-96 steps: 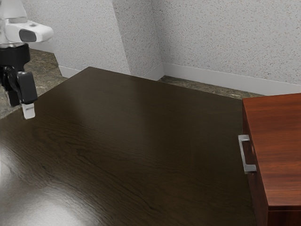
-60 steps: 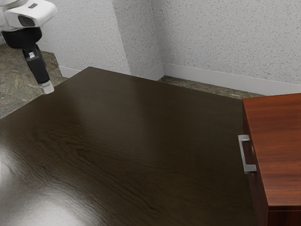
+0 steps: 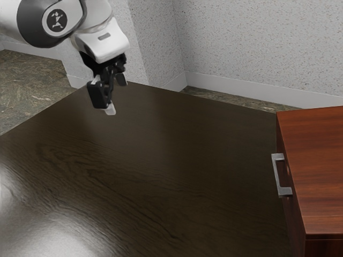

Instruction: Pull the drawer handle with one arm to open the drawer

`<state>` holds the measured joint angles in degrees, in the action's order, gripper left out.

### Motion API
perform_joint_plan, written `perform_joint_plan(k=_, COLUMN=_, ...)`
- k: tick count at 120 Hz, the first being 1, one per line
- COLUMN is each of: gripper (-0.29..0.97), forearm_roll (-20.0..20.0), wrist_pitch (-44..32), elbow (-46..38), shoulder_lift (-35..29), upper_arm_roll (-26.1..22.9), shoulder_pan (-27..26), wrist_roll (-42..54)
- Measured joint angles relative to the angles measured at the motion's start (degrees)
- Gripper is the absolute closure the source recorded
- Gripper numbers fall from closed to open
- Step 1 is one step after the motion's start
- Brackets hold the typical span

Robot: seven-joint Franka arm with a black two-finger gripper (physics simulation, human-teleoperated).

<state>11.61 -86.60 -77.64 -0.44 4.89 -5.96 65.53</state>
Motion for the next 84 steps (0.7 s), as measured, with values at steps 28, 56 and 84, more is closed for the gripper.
perform_joint_plan(k=28, gripper=0.0, forearm_roll=0.7, wrist_pitch=-11.9, elbow=-11.2, shoulder_lift=-1.4, upper_arm_roll=-0.8, shoulder_pan=-3.9, wrist_roll=9.6)
perform_joint_plan(k=56, gripper=0.0, forearm_roll=-2.8, wrist_pitch=-24.1, elbow=-16.4, shoulder_lift=0.3, upper_arm_roll=-0.9, shoulder_pan=-8.4, wrist_roll=19.1)
perform_joint_plan(k=84, gripper=0.0, forearm_roll=-8.2, wrist_pitch=-32.7, elbow=-19.8, shoulder_lift=1.8, upper_arm_roll=-0.9, shoulder_pan=-11.9, wrist_roll=29.9)
